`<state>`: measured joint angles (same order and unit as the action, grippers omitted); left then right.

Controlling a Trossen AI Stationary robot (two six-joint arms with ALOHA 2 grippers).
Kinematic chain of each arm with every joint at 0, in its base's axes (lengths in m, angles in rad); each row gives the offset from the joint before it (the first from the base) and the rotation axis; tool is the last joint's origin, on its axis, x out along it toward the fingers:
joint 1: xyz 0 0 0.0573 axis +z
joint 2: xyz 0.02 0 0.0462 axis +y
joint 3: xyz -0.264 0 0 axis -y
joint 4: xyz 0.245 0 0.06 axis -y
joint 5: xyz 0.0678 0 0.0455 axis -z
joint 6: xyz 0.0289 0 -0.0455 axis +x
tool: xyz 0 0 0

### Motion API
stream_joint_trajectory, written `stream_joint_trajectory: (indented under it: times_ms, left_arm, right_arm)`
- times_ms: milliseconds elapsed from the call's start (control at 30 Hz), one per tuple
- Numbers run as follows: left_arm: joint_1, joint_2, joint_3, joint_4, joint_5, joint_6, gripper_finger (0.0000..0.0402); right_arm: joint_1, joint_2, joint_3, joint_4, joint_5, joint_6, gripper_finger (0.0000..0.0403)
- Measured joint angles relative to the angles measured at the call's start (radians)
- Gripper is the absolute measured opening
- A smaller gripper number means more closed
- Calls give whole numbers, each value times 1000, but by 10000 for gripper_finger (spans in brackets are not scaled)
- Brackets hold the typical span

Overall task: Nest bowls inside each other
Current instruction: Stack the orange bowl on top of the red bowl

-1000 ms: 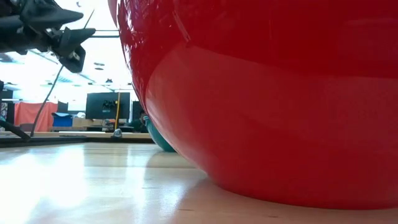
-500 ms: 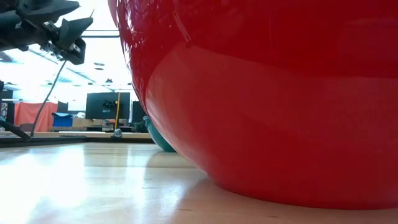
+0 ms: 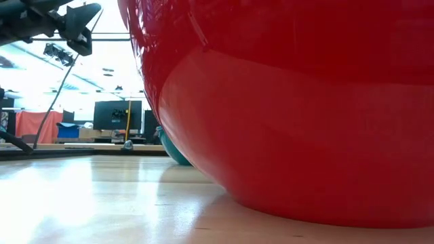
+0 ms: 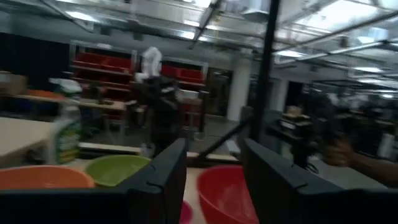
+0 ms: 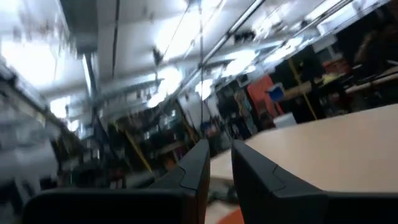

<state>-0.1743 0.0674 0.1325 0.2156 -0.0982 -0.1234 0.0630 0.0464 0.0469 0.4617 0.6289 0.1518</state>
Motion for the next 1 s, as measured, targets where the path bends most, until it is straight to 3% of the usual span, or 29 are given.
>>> stream_joint_trajectory:
  times_ms: [167, 333, 467, 667, 800, 1000]
  left_arm:
    - [71, 123, 61, -4, -48, -52, 155]
    - [129, 276, 116, -6, -50, -111, 155]
    - [160, 366, 171, -6, -50, -87, 155]
    - [191, 426, 244, -1, -51, 2, 155]
    - [213, 430, 255, 6, -51, 36, 155]
    - [264, 431, 255, 35, -61, 64, 155]
  right_arm:
    - [-53, 200, 131, -227, -18, 37, 63]
    - [-151, 480, 272, -259, -34, 40, 47]
    - [-265, 736, 402, -304, -125, 103, 37]
    - [-444, 1084, 652, -562, -233, 200, 37]
    - [-537, 1264, 818, -758, -292, 158, 71]
    - [-618, 1457, 977, -824, -497, 110, 191]
